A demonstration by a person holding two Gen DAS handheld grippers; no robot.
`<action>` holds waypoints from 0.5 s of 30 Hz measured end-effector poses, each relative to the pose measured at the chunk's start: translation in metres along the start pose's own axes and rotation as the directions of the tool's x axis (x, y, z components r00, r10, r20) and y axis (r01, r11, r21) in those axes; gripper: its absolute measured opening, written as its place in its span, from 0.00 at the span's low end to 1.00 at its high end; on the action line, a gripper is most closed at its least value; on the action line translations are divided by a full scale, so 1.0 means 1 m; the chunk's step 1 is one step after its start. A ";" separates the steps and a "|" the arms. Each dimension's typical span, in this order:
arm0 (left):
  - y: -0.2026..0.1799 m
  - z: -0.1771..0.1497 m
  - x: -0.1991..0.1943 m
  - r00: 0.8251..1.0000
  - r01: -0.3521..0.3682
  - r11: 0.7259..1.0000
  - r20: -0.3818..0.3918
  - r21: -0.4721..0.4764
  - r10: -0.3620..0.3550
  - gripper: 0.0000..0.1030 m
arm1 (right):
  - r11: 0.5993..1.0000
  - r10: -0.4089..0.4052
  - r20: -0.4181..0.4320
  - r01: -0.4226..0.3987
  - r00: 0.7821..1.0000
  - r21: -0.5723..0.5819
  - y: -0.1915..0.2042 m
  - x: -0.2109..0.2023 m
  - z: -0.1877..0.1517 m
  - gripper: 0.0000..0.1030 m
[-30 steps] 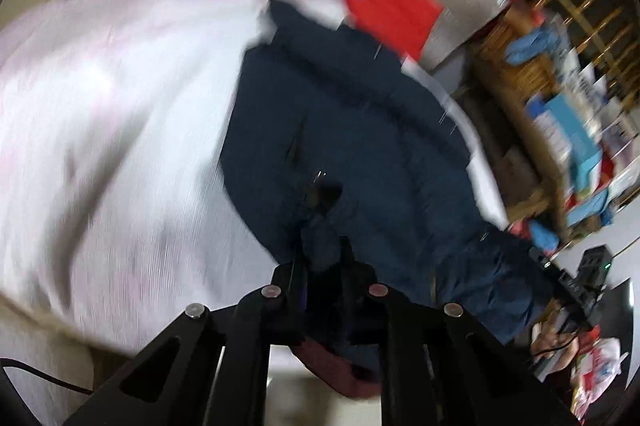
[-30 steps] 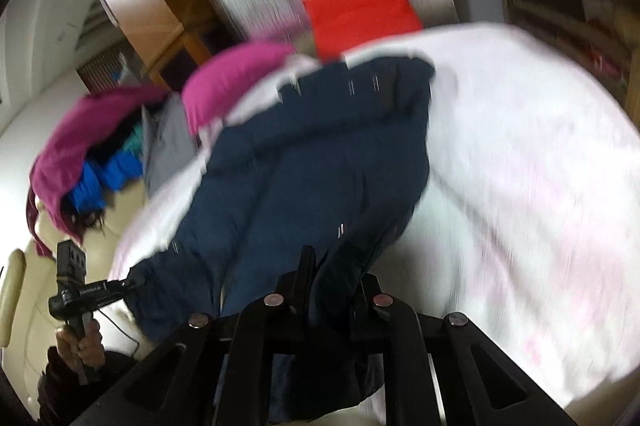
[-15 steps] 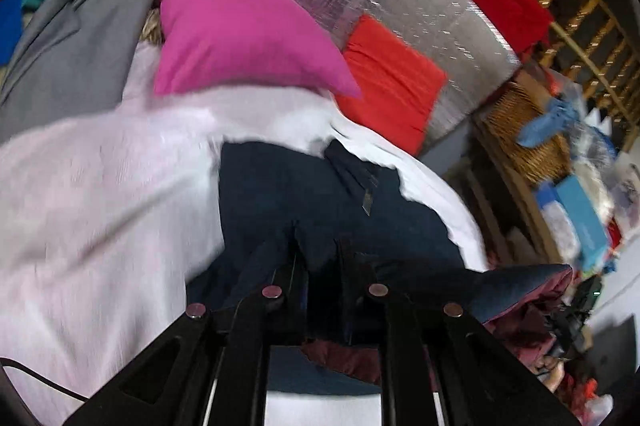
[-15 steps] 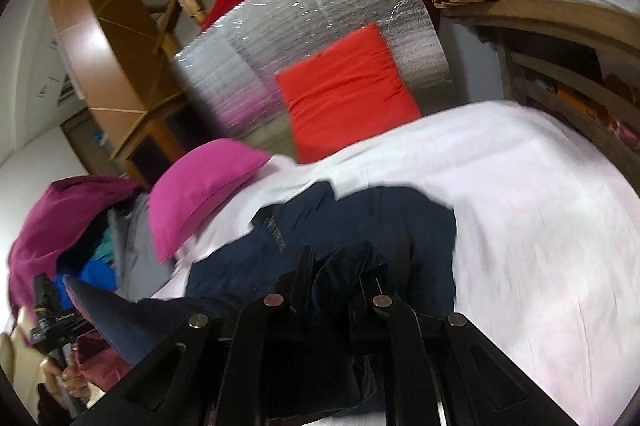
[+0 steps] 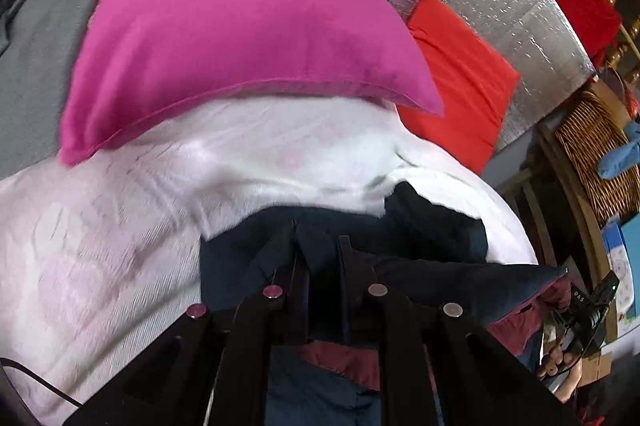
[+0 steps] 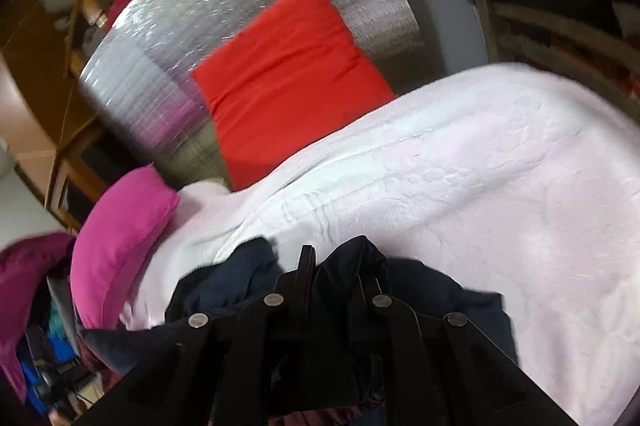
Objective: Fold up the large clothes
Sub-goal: 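Fold the held hem toward the collar with both tools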
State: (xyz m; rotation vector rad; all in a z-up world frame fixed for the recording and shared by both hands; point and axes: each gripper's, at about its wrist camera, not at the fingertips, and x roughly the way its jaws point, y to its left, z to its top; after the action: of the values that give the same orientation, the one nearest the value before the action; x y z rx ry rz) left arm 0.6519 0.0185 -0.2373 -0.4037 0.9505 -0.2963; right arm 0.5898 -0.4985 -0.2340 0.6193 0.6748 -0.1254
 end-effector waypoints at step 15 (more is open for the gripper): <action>0.046 -0.019 -0.072 0.966 0.178 0.953 0.229 -0.246 -0.121 0.82 | 0.870 0.330 0.089 -0.339 0.940 0.358 -0.087 -0.062 -0.012 0.92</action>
State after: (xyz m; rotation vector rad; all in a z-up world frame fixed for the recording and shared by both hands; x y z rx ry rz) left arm 0.6001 0.0852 -0.2159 -0.7420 0.7518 -0.2585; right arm 0.5082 -0.5673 -0.2459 1.0894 0.5110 0.0672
